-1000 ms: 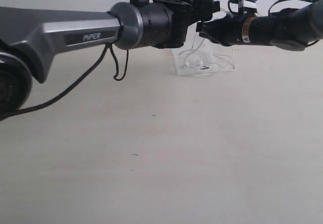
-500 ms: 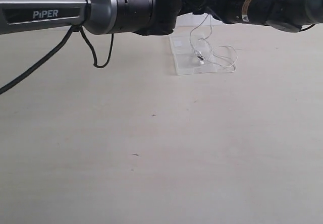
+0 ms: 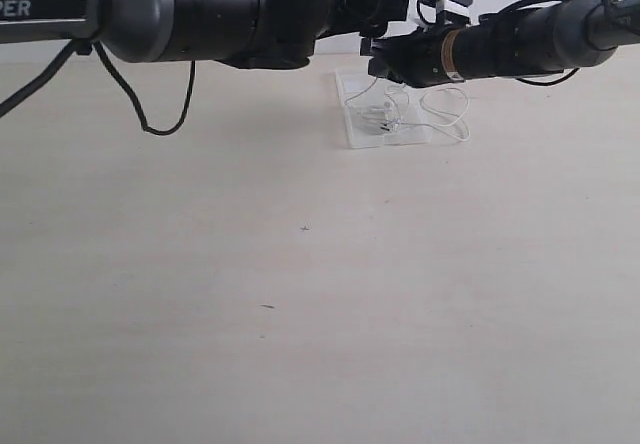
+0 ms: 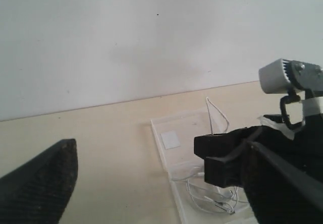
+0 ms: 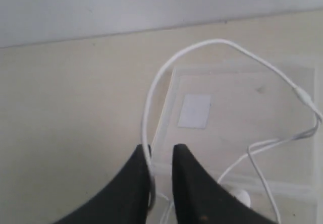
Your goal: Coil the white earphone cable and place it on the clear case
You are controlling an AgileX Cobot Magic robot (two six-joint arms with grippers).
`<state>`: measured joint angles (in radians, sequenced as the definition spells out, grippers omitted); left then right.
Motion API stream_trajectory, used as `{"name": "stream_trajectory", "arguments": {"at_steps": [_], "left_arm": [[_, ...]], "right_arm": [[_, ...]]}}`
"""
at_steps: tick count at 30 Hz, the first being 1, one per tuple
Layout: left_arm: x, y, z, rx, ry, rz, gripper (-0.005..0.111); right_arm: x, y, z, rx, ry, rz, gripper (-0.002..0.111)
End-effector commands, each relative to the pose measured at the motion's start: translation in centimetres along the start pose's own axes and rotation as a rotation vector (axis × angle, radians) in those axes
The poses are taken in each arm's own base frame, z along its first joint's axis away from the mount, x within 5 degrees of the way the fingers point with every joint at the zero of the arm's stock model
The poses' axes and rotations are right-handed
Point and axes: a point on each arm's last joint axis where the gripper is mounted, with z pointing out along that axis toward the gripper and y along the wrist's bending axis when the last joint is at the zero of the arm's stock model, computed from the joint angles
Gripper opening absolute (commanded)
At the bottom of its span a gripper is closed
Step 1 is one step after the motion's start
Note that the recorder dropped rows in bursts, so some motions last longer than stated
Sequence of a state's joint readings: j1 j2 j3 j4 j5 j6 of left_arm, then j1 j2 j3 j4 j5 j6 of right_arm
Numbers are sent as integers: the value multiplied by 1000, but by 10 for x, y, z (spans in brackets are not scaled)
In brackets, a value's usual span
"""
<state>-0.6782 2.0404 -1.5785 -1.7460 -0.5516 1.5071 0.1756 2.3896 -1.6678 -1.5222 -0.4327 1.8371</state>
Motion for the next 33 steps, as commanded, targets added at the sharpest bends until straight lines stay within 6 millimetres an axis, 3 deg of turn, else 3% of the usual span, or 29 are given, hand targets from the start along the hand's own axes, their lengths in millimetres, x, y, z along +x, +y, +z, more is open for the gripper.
{"name": "stream_trajectory", "arguments": {"at_steps": [1,4,10,15,24,28,33], "left_arm": [[-10,4,-17,30,-16,-5,83],[-15,10,-27,32,-23,-6,83],[-22,23,-52,35,-33,-7,83],[-15,37,-71,27,-14,8,83],[-3,74,-120,2,-20,4,83],[-5,81,-138,55,-71,-42,83],[-7,86,-150,81,-106,-43,83]], "right_arm": [[4,0,-2,16,74,-2,40],[-2,6,-7,1,74,72,49],[-25,34,-30,-126,67,39,57],[-34,47,-48,-140,46,24,56],[-29,51,-86,-9,0,4,50],[-29,53,-86,-20,3,-16,50],[-29,55,-73,-18,-4,-36,50]]}}
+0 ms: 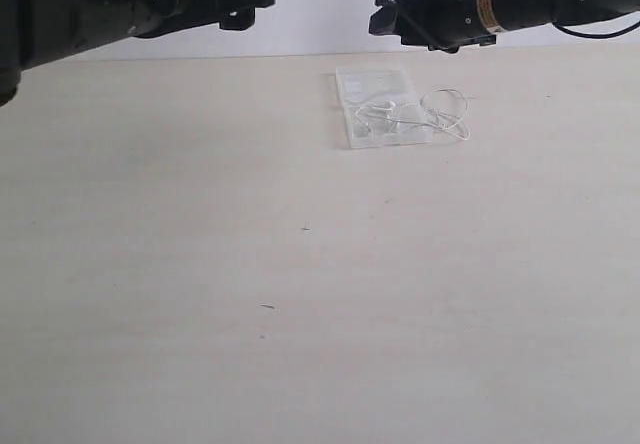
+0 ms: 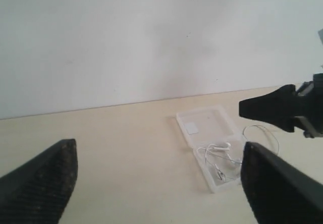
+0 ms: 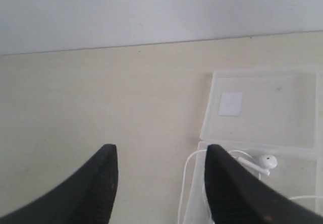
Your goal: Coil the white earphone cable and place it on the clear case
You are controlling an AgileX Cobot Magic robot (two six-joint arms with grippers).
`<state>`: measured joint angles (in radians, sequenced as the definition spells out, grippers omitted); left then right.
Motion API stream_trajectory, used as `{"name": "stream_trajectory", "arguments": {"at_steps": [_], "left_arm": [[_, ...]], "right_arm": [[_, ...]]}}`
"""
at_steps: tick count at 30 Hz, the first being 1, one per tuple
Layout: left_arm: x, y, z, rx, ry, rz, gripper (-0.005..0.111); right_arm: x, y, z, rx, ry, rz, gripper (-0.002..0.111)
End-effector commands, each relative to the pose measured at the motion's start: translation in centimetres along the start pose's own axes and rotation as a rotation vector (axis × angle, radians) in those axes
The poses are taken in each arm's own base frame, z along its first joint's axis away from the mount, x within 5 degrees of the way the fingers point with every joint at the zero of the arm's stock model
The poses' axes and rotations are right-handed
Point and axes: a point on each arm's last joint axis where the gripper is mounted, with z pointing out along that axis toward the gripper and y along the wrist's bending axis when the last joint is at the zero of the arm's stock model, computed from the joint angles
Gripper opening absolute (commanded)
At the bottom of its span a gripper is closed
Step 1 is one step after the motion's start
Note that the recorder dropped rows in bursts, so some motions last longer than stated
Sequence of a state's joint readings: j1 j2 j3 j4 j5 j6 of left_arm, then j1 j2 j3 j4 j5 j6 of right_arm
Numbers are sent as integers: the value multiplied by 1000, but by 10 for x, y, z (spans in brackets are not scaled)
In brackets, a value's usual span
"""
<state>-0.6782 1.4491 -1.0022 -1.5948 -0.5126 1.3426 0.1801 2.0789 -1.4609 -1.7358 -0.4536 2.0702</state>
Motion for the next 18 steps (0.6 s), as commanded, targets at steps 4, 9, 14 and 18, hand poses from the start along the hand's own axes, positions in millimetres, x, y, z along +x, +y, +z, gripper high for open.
{"name": "stream_trajectory", "arguments": {"at_steps": [4,9,14,18], "left_arm": [[2,8,-14,11,-28,16,83],[9,21,-29,-6,-49,42,83],[20,38,-55,11,-88,12,83],[37,54,-82,54,-90,18,83]], "right_arm": [[-8,1,6,33,-37,-51,50],[-31,-4,-25,67,-116,-66,50],[-45,1,-78,129,-205,-67,37],[-27,16,-127,198,-234,-146,9]]}}
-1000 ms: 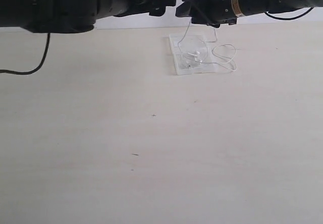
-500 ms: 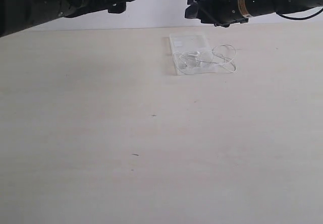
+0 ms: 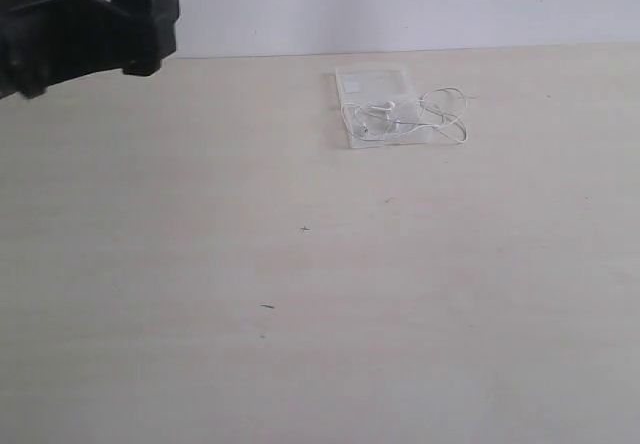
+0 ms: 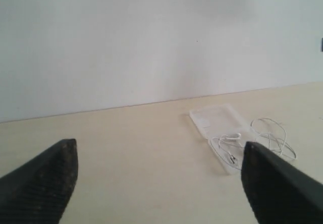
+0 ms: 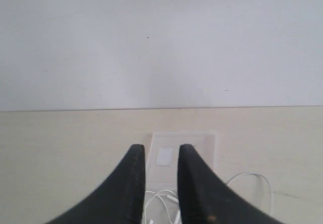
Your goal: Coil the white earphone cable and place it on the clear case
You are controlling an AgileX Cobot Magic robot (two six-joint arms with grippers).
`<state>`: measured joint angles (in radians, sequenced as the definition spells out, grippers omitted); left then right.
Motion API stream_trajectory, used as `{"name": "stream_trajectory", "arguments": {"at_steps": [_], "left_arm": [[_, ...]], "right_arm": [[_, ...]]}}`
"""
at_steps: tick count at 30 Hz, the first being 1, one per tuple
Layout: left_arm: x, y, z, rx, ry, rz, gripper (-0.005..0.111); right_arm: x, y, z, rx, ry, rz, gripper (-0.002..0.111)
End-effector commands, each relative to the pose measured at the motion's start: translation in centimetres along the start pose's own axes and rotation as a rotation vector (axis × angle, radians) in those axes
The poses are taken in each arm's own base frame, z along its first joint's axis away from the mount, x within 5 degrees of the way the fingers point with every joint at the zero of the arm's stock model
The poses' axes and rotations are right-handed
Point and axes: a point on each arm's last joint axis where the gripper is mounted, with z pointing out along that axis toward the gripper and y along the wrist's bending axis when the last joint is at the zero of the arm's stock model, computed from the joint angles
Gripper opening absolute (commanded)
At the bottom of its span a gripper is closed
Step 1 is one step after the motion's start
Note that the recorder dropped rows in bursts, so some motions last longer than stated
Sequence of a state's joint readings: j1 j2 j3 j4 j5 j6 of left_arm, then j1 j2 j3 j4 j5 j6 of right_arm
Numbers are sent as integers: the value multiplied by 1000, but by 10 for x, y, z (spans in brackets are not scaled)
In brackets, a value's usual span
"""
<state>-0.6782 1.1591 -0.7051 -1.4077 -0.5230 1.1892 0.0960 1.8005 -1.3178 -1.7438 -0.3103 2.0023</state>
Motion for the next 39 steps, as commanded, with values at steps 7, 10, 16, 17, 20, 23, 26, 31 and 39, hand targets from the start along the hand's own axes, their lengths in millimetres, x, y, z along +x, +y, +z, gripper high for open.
{"name": "stream_trajectory", "arguments": {"at_steps": [7,10,16,17,20,23,26,31,39], "left_arm": [[30,28,-82,268,-62,-32,24],[34,37,-97,278,-103,-64,0],[36,41,-102,283,-119,-69,0],[36,41,-102,283,-119,-69,0],[36,41,-102,283,-119,-69,0],[36,41,-102,271,-133,-13,0],[36,41,-101,266,-135,10,0],[36,50,-102,252,-119,-41,0],[23,68,-152,237,-337,-99,0]], "right_arm": [[43,32,-142,10,-66,-79,0],[55,43,-164,-62,-66,-92,0],[53,57,-178,-167,-73,-117,0],[53,57,-178,-167,-72,-117,0],[53,57,-178,-167,-72,-117,0],[53,57,-178,-167,-72,-117,0],[53,57,-178,-167,-72,-117,0],[53,58,-178,-169,-72,-117,0],[53,58,-178,-169,-72,-117,0]]}}
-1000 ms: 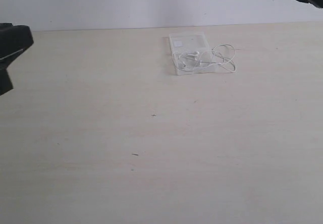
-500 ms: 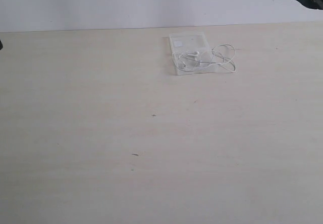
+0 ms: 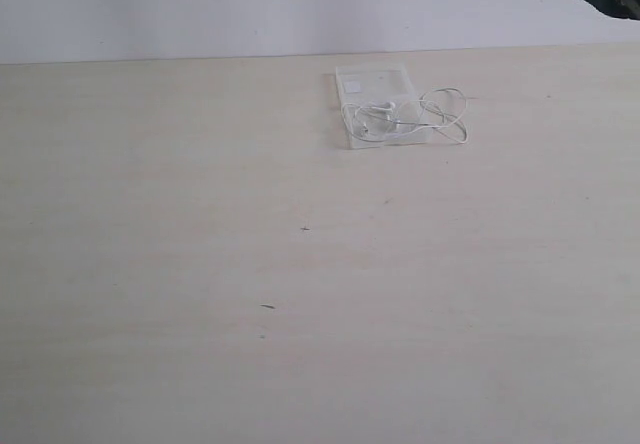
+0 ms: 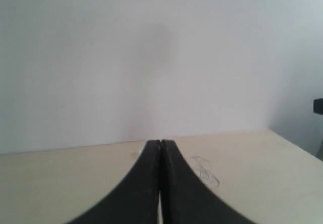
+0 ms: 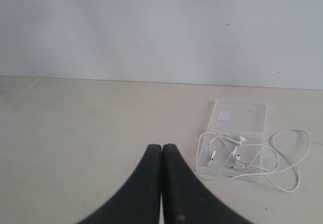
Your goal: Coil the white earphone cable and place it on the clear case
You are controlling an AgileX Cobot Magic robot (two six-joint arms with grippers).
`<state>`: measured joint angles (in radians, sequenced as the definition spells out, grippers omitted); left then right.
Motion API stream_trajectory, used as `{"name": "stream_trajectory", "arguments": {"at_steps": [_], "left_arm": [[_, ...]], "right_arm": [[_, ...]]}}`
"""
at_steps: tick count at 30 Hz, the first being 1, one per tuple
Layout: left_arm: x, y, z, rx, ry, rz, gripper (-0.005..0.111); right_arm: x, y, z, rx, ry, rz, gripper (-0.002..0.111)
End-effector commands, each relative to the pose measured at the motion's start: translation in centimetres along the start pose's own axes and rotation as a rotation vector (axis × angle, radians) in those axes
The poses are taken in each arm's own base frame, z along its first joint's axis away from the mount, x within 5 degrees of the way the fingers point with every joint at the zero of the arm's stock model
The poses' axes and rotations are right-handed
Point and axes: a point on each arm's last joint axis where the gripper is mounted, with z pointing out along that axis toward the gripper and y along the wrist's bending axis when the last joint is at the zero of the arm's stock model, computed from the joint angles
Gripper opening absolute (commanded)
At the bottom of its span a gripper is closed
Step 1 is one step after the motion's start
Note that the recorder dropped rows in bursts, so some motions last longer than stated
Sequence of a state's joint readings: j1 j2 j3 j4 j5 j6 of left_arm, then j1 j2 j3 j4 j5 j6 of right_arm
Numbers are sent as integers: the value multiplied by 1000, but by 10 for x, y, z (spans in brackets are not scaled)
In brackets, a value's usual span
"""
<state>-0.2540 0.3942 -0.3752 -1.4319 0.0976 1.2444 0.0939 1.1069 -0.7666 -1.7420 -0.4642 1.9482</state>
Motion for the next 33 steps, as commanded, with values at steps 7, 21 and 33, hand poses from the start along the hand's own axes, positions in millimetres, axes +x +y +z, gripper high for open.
{"name": "stream_trajectory", "arguments": {"at_steps": [7,21,33], "left_arm": [[-2,-4,-16,23,-60,20,0],[20,6,-34,-78,82,485,0],[15,3,-48,-81,-2,523,0]], "right_arm": [[0,0,-1,0,-1,-12,0],[1,0,-1,-2,1,-11,0],[1,0,-1,-1,1,-11,0]]}}
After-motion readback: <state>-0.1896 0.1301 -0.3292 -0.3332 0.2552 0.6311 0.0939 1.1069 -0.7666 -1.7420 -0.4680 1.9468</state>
